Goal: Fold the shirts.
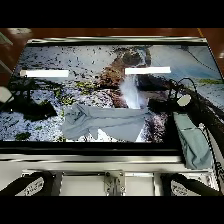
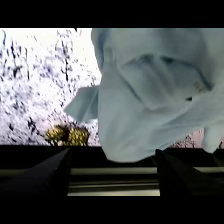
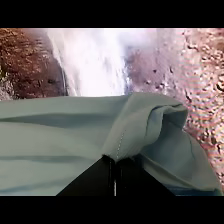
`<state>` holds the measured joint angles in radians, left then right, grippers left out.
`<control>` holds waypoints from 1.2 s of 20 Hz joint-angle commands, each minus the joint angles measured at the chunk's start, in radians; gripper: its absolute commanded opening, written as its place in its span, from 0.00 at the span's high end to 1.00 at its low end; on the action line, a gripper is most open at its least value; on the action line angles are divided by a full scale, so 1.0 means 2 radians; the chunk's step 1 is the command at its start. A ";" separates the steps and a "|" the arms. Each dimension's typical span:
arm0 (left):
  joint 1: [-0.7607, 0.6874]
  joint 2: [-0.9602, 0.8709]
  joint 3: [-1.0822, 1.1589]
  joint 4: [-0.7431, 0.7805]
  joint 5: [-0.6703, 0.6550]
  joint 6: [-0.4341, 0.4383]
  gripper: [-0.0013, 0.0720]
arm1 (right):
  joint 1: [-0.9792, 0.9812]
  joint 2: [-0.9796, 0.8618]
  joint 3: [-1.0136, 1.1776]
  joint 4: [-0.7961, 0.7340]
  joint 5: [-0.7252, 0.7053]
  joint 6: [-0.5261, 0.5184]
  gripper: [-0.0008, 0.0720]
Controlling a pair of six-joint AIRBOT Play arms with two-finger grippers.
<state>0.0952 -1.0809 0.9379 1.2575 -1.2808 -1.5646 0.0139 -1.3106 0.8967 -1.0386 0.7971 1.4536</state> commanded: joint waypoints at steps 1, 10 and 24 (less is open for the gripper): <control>0.031 0.081 -0.165 -0.101 0.046 0.015 0.16 | 0.000 0.000 0.000 0.001 0.010 -0.008 0.90; -0.020 0.016 -0.246 -0.171 0.215 0.036 0.19 | 0.000 0.000 0.000 0.001 0.010 -0.007 0.90; 0.020 0.139 0.270 -0.078 0.103 0.081 0.94 | 0.000 0.195 0.197 -0.068 -0.003 -0.052 0.90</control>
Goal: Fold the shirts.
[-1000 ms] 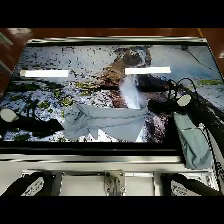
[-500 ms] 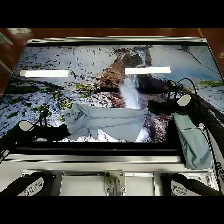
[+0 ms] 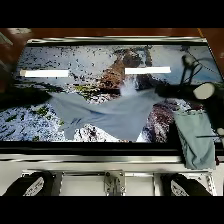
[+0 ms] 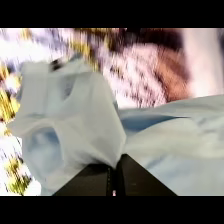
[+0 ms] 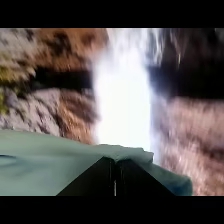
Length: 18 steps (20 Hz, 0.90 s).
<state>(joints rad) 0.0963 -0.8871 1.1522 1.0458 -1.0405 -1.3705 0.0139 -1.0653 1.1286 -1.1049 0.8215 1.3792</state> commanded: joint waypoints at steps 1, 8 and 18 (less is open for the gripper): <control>0.030 0.049 0.232 0.028 -0.017 -0.028 0.94 | 0.000 0.100 0.117 -0.049 -0.021 -0.015 0.90; 0.064 0.093 0.440 0.033 -0.022 -0.077 0.94 | 0.000 0.246 0.235 -0.093 -0.004 0.032 0.90; 0.064 0.112 0.355 0.121 -0.163 -0.052 0.93 | 0.000 0.202 0.228 -0.190 0.292 0.078 0.90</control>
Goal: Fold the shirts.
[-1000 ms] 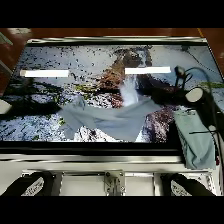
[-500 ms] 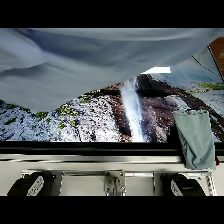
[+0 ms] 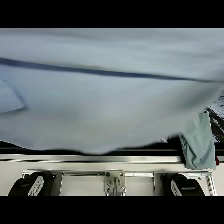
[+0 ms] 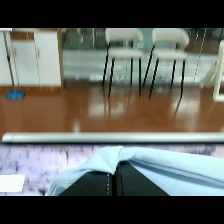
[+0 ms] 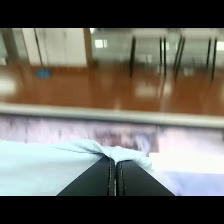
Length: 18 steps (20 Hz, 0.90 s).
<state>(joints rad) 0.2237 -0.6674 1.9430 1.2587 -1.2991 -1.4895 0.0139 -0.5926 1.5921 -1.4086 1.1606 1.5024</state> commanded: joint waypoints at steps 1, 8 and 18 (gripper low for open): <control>0.001 0.002 -0.075 0.014 -0.037 0.007 0.93 | 0.000 -0.056 -0.015 -0.047 0.158 0.019 0.90; 0.000 -0.069 -0.377 -0.019 0.080 0.006 0.93 | 0.000 -0.253 -0.170 -0.052 -0.035 0.072 0.90; -0.030 -0.351 -0.414 -0.151 0.301 0.055 0.93 | 0.000 -0.488 -0.170 0.104 -0.354 0.096 0.90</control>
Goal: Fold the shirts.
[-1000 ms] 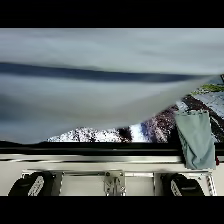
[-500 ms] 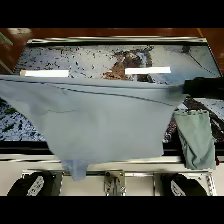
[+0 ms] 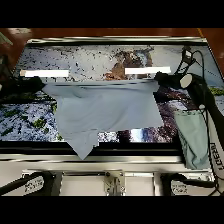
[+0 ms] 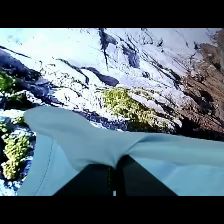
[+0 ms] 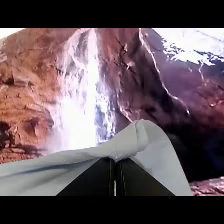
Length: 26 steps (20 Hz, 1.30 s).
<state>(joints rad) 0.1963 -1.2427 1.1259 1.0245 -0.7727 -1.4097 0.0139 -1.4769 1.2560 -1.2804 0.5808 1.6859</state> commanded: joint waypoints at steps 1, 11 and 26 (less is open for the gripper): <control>-0.027 -0.080 -0.006 -0.034 0.029 0.015 0.93 | 0.000 -0.055 -0.002 0.040 -0.052 0.004 0.90; 0.081 -0.102 0.096 0.056 -0.350 -0.002 0.14 | -0.069 0.066 0.014 -0.061 0.161 -0.050 0.07; 0.137 -0.049 -0.268 -0.092 -0.208 0.129 0.24 | -0.196 0.076 -0.073 0.074 0.322 -0.143 0.07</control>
<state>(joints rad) 0.4961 -1.3125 0.6304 0.8894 -1.2545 -1.1973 -0.3748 -1.3121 1.1206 -1.1667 1.2148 1.4094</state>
